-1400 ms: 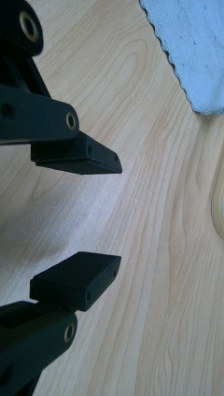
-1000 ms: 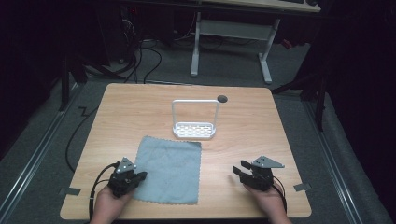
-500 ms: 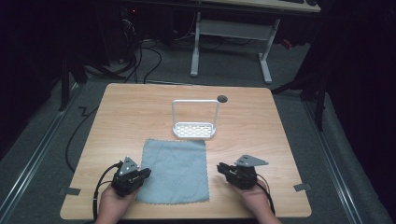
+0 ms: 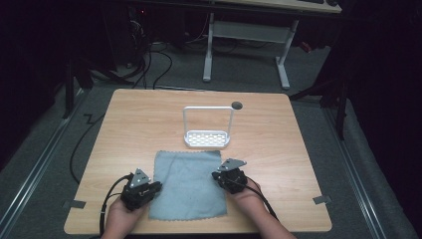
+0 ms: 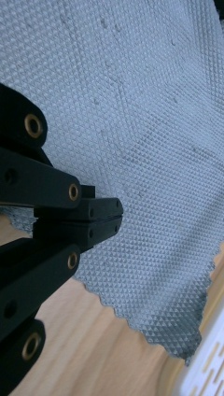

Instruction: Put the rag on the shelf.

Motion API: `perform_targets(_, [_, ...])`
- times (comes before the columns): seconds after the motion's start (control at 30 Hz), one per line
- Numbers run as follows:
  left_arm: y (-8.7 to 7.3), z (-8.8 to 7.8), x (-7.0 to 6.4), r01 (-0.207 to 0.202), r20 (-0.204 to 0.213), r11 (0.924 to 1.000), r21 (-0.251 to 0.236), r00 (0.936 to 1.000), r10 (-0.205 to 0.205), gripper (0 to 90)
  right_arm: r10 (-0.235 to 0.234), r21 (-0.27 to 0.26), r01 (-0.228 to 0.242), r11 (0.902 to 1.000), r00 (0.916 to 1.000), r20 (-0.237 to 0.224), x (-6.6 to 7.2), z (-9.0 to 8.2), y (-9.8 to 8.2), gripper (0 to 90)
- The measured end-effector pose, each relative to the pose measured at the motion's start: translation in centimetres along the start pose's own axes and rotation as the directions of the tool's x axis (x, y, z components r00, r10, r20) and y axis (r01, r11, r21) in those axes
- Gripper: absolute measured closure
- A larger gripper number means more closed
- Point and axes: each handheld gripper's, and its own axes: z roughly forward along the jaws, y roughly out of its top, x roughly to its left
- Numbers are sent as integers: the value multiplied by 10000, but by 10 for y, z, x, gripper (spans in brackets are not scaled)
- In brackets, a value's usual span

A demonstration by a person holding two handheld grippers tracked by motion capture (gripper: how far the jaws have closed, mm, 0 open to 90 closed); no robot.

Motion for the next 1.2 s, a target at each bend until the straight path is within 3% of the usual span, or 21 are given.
perform_targets(0.03, [0, 0, 0, 0, 0, 10000, 0, 10000, 0, 843, 36, 16, -35, 10000, 10000, -50, 0, -4, -4, 900])
perform_targets(0.07, [2, 3, -10, -363, 214, 9993, 83, 9991, 361, 843, 28, 1, -28, 10000, 10000, -46, -1, -8, -8, 900])
perform_targets(0.2, [5, 7, -23, -636, 622, 9979, 125, 9961, 627, 843, 91, -11, -91, 10000, 9999, -81, -2, -20, -20, 900])
perform_targets(0.47, [11, 18, -51, -738, 1637, 9972, 153, 9840, 704, 843, 513, 123, -512, 9986, 9987, -75, -14, -54, -53, 900])
perform_targets(0.63, [11, 20, -58, -895, 1910, 9959, 151, 9779, 850, 842, 775, 45, -775, 9970, 9970, 80, -21, -66, -65, 900])
perform_targets(0.7, [11, 20, -56, -722, 2053, 9972, 175, 9764, 671, 838, 1090, -25, -1090, 9940, 9940, -65, -25, -67, -67, 881])
perform_targets(0.83, [11, 18, -43, -193, 1612, 9998, -9, 9867, 192, 779, 1584, -628, -1594, 9852, 9872, -196, -33, -70, -64, 811])
perform_targets(0.93, [16, 19, -30, 235, 1110, 9993, -277, 9936, -203, 734, 2084, -1024, -2093, 9725, 9779, -193, -40, -73, -65, 741])
perform_targets(1.0, [23, 21, -21, 505, 699, 9976, -476, 9964, -471, 695, 2129, -1179, -2117, 9702, 9771, -27, -43, -75, -67, 704])
perform_targets(1.13, [44, 40, -6, 878, -235, 9938, -681, 9957, -895, 611, 2199, -1532, -2151, 9645, 9754, 148, -49, -81, -69, 696])
perform_targets(1.2, [48, 46, -4, 772, -483, 9954, -564, 9956, -800, 610, 2201, -1556, -2152, 9641, 9754, 146, -49, -82, -69, 695])
